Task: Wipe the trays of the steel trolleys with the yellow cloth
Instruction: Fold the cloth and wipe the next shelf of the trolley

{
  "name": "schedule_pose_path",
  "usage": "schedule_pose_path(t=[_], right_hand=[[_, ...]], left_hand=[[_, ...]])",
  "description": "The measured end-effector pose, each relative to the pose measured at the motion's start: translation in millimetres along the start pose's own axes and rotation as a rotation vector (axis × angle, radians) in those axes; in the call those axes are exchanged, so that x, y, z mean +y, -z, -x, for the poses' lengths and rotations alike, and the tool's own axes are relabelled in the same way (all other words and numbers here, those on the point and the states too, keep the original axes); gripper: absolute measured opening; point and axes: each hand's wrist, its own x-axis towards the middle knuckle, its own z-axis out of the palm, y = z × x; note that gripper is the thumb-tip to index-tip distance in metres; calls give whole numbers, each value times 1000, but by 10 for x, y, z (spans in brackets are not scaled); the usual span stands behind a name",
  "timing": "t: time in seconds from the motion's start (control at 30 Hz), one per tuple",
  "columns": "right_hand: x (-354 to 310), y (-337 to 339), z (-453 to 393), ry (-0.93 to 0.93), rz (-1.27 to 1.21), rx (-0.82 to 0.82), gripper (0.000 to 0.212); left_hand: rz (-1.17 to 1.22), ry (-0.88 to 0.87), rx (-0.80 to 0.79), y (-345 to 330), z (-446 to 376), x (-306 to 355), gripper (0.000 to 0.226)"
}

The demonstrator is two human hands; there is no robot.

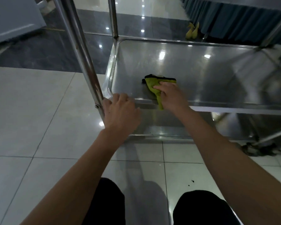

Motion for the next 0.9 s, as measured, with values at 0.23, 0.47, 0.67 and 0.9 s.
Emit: schedule_pose_path(t=[0.23,0.47,0.67,0.9], right_hand=[[343,210,104,-142,123,-39,49],[1195,594,368,-195,116,63,43],[1572,747,390,-138,59,119,41],[1951,942,369,-34,-19,40,42]], left_hand=[[150,-300,-49,-138,-226,650,41],[156,-380,-12,-388,-431,1113,33],[176,-311,16,-435,-667,1763,33],[164,-238,9,-430,-833,2397,27]])
